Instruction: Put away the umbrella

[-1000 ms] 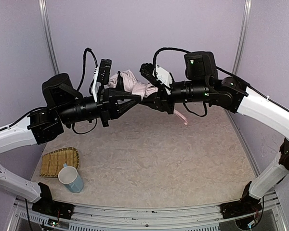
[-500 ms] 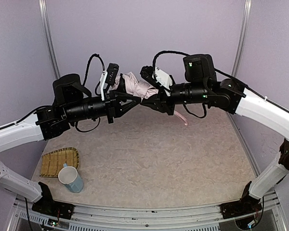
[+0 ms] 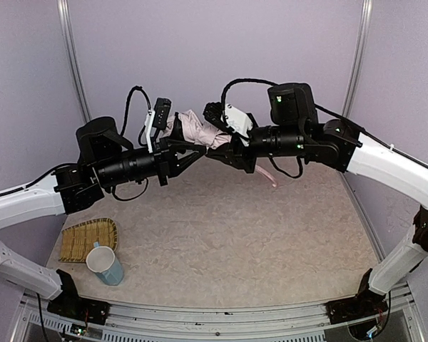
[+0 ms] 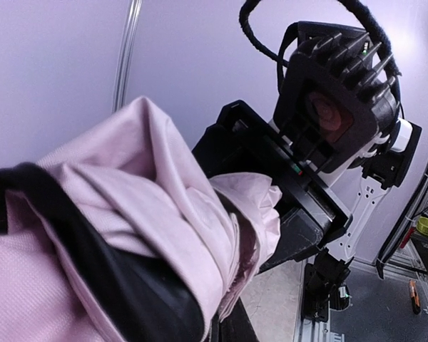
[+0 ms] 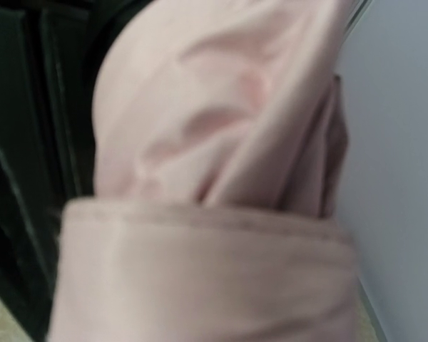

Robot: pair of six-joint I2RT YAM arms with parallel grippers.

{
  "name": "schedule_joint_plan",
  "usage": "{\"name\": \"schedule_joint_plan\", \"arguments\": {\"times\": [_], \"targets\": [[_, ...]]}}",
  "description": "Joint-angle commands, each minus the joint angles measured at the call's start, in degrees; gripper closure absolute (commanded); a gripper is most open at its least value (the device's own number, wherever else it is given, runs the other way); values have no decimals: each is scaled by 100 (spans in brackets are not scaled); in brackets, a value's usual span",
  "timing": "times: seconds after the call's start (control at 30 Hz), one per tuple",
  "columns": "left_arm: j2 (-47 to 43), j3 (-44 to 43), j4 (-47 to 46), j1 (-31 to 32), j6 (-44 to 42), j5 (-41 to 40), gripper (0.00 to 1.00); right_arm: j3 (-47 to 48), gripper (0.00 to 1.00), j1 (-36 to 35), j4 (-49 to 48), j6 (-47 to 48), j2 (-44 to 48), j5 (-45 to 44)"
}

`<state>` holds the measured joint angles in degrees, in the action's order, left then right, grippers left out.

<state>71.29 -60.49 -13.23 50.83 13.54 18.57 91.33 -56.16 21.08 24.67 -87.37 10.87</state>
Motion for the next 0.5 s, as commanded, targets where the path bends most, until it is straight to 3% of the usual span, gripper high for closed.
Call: {"name": "schedule_joint_plan", "arguments": {"times": [0.0, 0.17, 0.47], "targets": [[-80, 245, -414, -346, 50, -1789, 100, 6, 100, -505, -182, 232, 112, 1133], [-83, 283, -391, -346, -89, -1995, 99, -73, 100, -531, -320, 215, 122, 1244], [-39, 386, -216, -385, -422, -2294, 65, -199, 100, -532, -567, 182, 300, 1242]]}}
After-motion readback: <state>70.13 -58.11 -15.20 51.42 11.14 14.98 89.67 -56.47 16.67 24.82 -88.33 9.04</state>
